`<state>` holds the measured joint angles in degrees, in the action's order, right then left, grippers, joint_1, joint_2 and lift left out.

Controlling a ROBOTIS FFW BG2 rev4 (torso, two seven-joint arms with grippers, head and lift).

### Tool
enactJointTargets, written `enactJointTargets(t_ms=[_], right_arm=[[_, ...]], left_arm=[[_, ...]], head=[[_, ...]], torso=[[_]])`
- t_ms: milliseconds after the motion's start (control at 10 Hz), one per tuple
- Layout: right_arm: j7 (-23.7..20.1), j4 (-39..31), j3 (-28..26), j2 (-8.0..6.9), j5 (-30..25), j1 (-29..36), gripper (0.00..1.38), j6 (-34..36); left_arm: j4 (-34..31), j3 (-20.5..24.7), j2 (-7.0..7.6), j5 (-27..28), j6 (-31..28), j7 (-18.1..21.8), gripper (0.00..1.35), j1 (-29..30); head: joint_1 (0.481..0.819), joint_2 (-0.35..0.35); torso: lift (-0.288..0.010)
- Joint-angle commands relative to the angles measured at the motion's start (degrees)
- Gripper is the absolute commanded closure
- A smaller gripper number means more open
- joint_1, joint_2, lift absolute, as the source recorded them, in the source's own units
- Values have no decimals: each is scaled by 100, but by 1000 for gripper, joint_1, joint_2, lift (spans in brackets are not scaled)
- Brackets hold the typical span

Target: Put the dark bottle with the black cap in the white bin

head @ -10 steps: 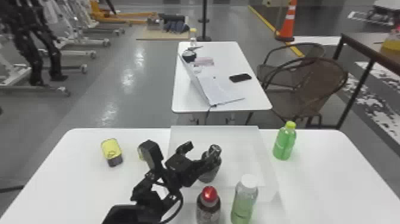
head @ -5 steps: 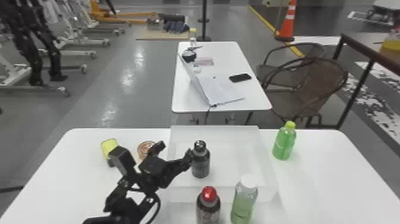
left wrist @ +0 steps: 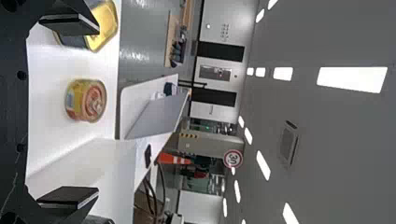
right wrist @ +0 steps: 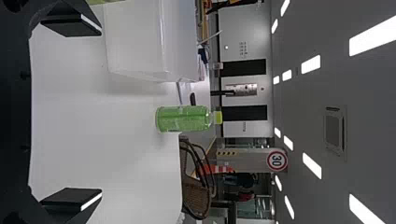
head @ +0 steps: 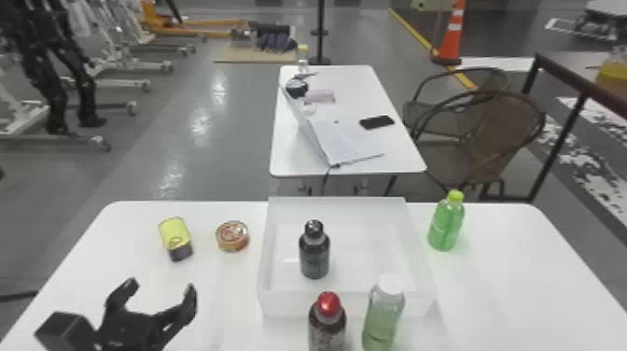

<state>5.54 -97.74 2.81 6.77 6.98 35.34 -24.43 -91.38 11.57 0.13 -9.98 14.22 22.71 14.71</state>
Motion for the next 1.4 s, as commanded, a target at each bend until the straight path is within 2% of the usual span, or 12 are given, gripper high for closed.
enactJointTargets(t_ms=[0,200,400,1300], right_arm=[[8,-17,0,-1,-4,17,82,17],[26,-61,0,8,-30,52,82,70],[61,-105,0,8,-39,131,82,105],[105,-158,0,26,-48,210,81,149]], left_arm=[[-160,346,-27,374,160,-3,94,453],[-160,504,-27,541,362,-74,94,902],[-160,443,-27,497,521,-337,94,1227],[-152,144,-27,312,485,-548,94,1315]], head=[[549,0],[549,0],[549,0],[549,0]], torso=[[-100],[-100],[-100],[-100]])
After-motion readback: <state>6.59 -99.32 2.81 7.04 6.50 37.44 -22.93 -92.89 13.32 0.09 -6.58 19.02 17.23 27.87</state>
